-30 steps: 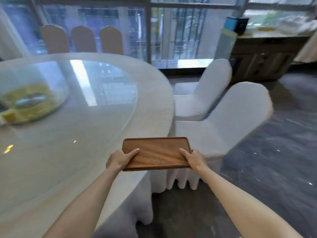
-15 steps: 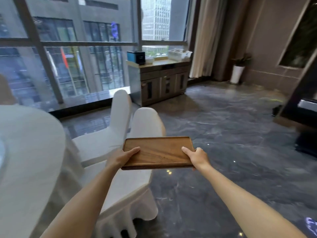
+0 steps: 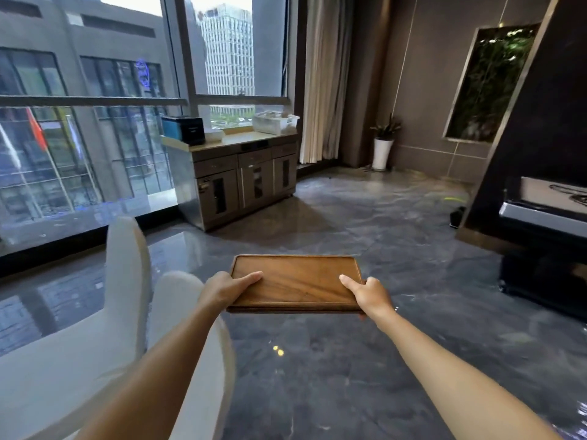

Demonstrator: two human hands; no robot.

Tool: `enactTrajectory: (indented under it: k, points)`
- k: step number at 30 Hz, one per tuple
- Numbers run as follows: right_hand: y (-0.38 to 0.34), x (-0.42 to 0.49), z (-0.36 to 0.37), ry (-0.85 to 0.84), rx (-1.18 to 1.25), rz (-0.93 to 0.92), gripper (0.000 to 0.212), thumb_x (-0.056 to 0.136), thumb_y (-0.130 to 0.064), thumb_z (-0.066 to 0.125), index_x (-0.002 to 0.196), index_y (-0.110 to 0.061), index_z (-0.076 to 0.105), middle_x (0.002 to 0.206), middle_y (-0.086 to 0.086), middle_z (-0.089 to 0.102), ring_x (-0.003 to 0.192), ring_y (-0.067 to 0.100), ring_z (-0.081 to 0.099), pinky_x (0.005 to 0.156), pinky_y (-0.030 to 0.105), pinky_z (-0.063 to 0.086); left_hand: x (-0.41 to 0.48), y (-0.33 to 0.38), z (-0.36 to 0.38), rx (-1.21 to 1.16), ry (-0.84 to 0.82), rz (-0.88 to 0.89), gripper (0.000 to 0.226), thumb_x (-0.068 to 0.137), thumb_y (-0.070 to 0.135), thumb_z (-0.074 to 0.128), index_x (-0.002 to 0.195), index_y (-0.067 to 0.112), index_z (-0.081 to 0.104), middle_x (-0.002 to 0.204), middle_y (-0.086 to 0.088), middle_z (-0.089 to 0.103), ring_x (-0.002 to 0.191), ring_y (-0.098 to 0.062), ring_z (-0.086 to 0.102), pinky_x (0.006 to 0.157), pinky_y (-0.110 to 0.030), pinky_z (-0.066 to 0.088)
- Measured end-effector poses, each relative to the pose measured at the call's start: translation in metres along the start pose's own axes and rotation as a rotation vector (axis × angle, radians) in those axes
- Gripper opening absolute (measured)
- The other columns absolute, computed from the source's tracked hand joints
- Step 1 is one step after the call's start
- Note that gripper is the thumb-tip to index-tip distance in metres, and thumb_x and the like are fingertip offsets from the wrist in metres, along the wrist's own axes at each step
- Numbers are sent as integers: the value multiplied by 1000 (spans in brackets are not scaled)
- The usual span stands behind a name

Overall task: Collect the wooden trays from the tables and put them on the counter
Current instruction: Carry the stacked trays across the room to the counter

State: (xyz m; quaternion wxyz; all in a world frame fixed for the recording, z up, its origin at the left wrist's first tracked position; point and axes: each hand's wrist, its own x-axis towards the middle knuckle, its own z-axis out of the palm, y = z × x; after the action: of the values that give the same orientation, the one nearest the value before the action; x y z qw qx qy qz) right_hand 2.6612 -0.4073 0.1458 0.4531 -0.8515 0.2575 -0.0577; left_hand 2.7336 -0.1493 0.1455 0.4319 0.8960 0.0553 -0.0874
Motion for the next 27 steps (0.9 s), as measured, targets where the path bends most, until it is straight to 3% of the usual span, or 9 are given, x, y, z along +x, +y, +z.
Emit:
enactTrajectory:
  k: [4, 8, 11, 15, 16, 18, 21, 24, 27]
  points:
    - [-42, 98, 4, -8, 24, 0, 60, 81, -58, 56, 102, -2, 54, 116, 17, 62, 99, 33, 62, 86, 45, 53, 103, 45, -1, 21, 3, 14, 74, 61, 77, 58, 92, 10, 67, 93, -9, 70, 88, -26, 64, 87, -41, 54]
    - [-72, 188, 12, -16, 24, -12, 55, 84, -54, 55, 104, -2, 54, 123, 17, 59, 102, 29, 55, 88, 38, 42, 188, 83, 3, 43, 22, 23, 74, 65, 75, 58, 92, 6, 67, 94, -10, 69, 89, -27, 64, 84, -39, 52]
    - [-88, 264, 29, -10, 15, -28, 62, 82, -57, 55, 108, 0, 56, 117, 16, 61, 107, 33, 57, 92, 43, 49, 259, 101, 10, 38, 33, 10, 72, 69, 70, 59, 93, 3, 67, 93, -12, 68, 90, -27, 64, 76, -35, 48]
    - [-108, 371, 55, -36, -5, -52, 48, 84, -53, 56, 82, -5, 54, 75, 2, 54, 84, 30, 57, 71, 36, 47, 357, 120, 27, 25, 62, -18, 69, 70, 68, 60, 88, 2, 67, 88, -11, 65, 91, -29, 64, 75, -34, 45]
    - [-114, 399, 61, -48, -14, -57, 46, 84, -53, 56, 75, -8, 51, 69, 0, 51, 77, 27, 55, 72, 37, 46, 383, 125, 31, 22, 70, -28, 66, 71, 67, 61, 84, 3, 66, 87, -10, 64, 90, -29, 63, 76, -34, 45]
    - [-129, 461, 74, -75, -10, -67, 47, 82, -55, 57, 73, -10, 49, 72, 2, 54, 72, 26, 55, 75, 39, 48, 435, 142, 37, 9, 89, -49, 59, 72, 65, 61, 74, 6, 61, 85, -10, 62, 86, -28, 60, 76, -34, 44]
    - [-162, 557, 88, -119, -23, -101, 48, 82, -56, 57, 68, -11, 48, 74, 4, 57, 64, 24, 57, 64, 35, 48, 515, 176, 37, 11, 136, -74, 60, 74, 64, 61, 79, 4, 62, 88, -11, 61, 87, -29, 58, 78, -34, 44]
    - [-205, 645, 100, -129, -8, -144, 48, 82, -54, 58, 82, -7, 52, 91, 10, 60, 72, 24, 56, 66, 36, 51, 595, 212, 29, 12, 183, -73, 64, 73, 66, 60, 82, 2, 65, 91, -11, 65, 89, -29, 60, 77, -35, 45]
    - [-244, 720, 115, -164, 6, -164, 46, 83, -51, 59, 89, -5, 52, 94, 10, 58, 58, 16, 53, 43, 26, 44, 670, 238, 21, 5, 218, -82, 67, 72, 67, 60, 86, 3, 69, 92, -11, 67, 89, -29, 62, 74, -34, 45]
